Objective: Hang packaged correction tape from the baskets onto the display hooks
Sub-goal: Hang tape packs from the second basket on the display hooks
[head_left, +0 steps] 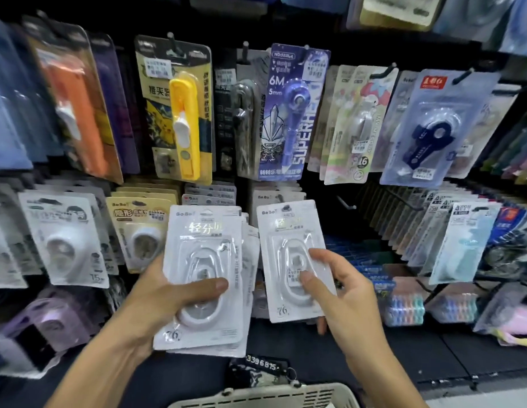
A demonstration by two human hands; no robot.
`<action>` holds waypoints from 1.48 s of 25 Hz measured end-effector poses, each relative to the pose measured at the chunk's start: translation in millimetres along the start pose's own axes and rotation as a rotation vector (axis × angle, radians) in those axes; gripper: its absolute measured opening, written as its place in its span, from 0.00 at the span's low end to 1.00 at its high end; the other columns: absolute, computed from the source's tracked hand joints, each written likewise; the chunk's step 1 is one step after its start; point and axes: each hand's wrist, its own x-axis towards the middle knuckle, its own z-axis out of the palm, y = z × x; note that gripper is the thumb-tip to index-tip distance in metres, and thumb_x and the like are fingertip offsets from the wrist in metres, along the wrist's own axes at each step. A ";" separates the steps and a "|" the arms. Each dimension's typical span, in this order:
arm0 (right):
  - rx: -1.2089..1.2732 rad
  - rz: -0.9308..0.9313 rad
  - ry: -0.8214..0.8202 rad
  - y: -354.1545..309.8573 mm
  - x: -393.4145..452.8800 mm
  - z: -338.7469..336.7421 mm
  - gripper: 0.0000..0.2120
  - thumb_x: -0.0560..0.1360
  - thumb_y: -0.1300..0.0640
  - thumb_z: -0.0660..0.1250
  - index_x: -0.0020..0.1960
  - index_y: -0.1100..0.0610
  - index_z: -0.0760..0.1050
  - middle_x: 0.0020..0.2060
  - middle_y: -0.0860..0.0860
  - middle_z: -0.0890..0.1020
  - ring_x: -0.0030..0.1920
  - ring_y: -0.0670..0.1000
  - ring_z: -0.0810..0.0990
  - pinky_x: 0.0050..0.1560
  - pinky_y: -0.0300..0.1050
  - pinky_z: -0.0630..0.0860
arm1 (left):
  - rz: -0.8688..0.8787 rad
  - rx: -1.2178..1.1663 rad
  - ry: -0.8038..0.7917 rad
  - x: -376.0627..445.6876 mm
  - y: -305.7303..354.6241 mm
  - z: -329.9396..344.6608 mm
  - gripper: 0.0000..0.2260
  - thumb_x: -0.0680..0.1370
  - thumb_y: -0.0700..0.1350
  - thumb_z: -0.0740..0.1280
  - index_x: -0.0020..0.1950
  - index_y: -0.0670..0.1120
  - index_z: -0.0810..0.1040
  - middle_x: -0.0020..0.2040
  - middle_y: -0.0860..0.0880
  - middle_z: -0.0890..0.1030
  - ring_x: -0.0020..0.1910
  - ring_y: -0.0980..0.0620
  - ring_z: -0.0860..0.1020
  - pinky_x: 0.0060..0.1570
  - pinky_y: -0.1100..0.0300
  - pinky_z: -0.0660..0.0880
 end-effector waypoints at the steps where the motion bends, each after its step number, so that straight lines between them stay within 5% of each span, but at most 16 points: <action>1: 0.009 0.002 0.010 2.0 2.6 3.4 0.13 0.75 0.50 0.74 0.57 0.36 0.80 0.61 0.42 0.80 0.23 0.50 0.74 0.25 0.42 0.74 | -0.003 0.006 -0.024 -1.3 0.2 -0.4 0.48 0.47 0.53 0.88 0.65 0.49 0.78 0.55 0.42 0.87 0.53 0.37 0.85 0.61 0.35 0.76; 3: 0.006 -0.004 0.023 -0.6 13.9 13.7 0.13 0.76 0.52 0.73 0.56 0.36 0.80 0.62 0.42 0.79 0.32 0.49 0.81 0.31 0.42 0.77 | -0.032 0.021 -0.088 -2.8 0.5 -5.5 0.45 0.47 0.51 0.88 0.64 0.49 0.79 0.55 0.41 0.86 0.53 0.37 0.85 0.57 0.38 0.79; 4: -0.063 -0.010 0.007 -1.2 21.1 17.6 0.14 0.77 0.53 0.72 0.57 0.36 0.78 0.64 0.41 0.76 0.44 0.46 0.83 0.40 0.42 0.78 | -0.046 0.029 -0.142 -3.7 1.5 -9.9 0.41 0.49 0.49 0.88 0.61 0.50 0.81 0.54 0.41 0.86 0.52 0.37 0.85 0.53 0.41 0.81; 6: -0.280 -0.018 -0.041 2.4 30.1 22.1 0.19 0.79 0.53 0.70 0.66 0.38 0.71 0.70 0.42 0.69 0.69 0.45 0.72 0.60 0.40 0.71 | -0.056 0.017 -0.244 -6.4 4.1 -14.3 0.35 0.52 0.45 0.86 0.59 0.52 0.82 0.54 0.41 0.87 0.52 0.38 0.86 0.45 0.50 0.84; 7: -0.346 -0.020 -0.042 3.4 27.3 23.7 0.23 0.79 0.50 0.69 0.71 0.39 0.67 0.73 0.42 0.65 0.73 0.45 0.66 0.64 0.40 0.66 | -0.049 0.000 -0.244 -7.3 3.8 -13.8 0.37 0.52 0.45 0.86 0.60 0.51 0.81 0.54 0.41 0.86 0.51 0.38 0.86 0.44 0.51 0.84; 9: -0.278 -0.078 -0.041 5.3 9.1 29.4 0.26 0.77 0.39 0.68 0.72 0.36 0.63 0.72 0.38 0.68 0.70 0.41 0.70 0.66 0.41 0.68 | -0.030 -0.055 -0.178 -6.1 -0.3 -7.1 0.38 0.49 0.46 0.87 0.58 0.50 0.82 0.53 0.40 0.87 0.50 0.37 0.86 0.42 0.49 0.84; 12: 0.001 -0.044 -0.235 5.5 -21.0 47.8 0.32 0.65 0.28 0.72 0.65 0.30 0.66 0.55 0.38 0.81 0.53 0.42 0.82 0.49 0.42 0.81 | 0.000 -0.160 -0.092 -3.0 -7.6 12.7 0.28 0.54 0.46 0.86 0.53 0.52 0.85 0.53 0.40 0.87 0.50 0.38 0.86 0.42 0.48 0.84; 16: 0.177 0.017 -0.231 3.7 -22.8 60.1 0.38 0.64 0.45 0.82 0.68 0.38 0.68 0.48 0.45 0.82 0.44 0.47 0.84 0.45 0.42 0.81 | -0.032 -0.290 -0.039 -2.5 -8.4 19.7 0.19 0.60 0.43 0.83 0.49 0.50 0.87 0.52 0.40 0.87 0.48 0.38 0.87 0.38 0.51 0.84; 21: 0.151 -0.030 -0.090 -0.2 -19.0 49.6 0.18 0.75 0.57 0.75 0.57 0.37 0.75 0.45 0.51 0.85 0.46 0.52 0.83 0.51 0.48 0.79 | -0.077 -0.285 -0.043 -4.0 -7.5 22.3 0.31 0.56 0.41 0.84 0.58 0.47 0.84 0.53 0.42 0.87 0.47 0.42 0.87 0.36 0.53 0.83; 24: 0.166 -0.003 -0.142 -7.3 -25.9 55.6 0.04 0.77 0.48 0.71 0.51 0.41 0.79 0.45 0.49 0.86 0.47 0.49 0.85 0.41 0.39 0.79 | -0.065 -0.289 0.017 -1.0 -13.7 30.3 0.36 0.57 0.44 0.83 0.64 0.46 0.79 0.54 0.43 0.87 0.49 0.41 0.87 0.39 0.51 0.84; 27: 0.184 0.058 -0.223 -6.7 -29.9 61.0 0.14 0.69 0.36 0.73 0.52 0.39 0.80 0.47 0.48 0.87 0.45 0.49 0.87 0.37 0.43 0.81 | -0.056 -0.288 -0.034 -2.1 -16.4 28.8 0.41 0.56 0.47 0.87 0.67 0.49 0.77 0.57 0.43 0.86 0.53 0.39 0.86 0.44 0.48 0.84; 29: 0.263 0.076 -0.165 -4.6 -27.4 58.9 0.15 0.69 0.35 0.73 0.52 0.40 0.80 0.50 0.49 0.87 0.49 0.52 0.87 0.46 0.51 0.82 | -0.045 -0.246 -0.134 -3.5 -15.8 25.0 0.44 0.54 0.47 0.87 0.68 0.53 0.75 0.59 0.44 0.85 0.56 0.40 0.85 0.47 0.49 0.84; 32: 0.307 0.044 -0.103 -5.1 -23.1 50.6 0.16 0.69 0.36 0.73 0.51 0.45 0.80 0.50 0.51 0.87 0.52 0.51 0.86 0.52 0.48 0.80 | 0.006 -0.176 -0.153 -3.3 -11.8 19.3 0.40 0.55 0.41 0.85 0.64 0.57 0.78 0.59 0.45 0.85 0.56 0.41 0.85 0.46 0.50 0.84; 37: 0.315 0.029 -0.104 -2.7 -30.0 45.6 0.16 0.66 0.37 0.73 0.45 0.47 0.80 0.41 0.57 0.87 0.39 0.54 0.85 0.35 0.45 0.81 | 0.075 -0.116 -0.190 -3.9 1.4 3.1 0.34 0.54 0.41 0.84 0.56 0.63 0.82 0.57 0.49 0.87 0.53 0.45 0.86 0.42 0.55 0.84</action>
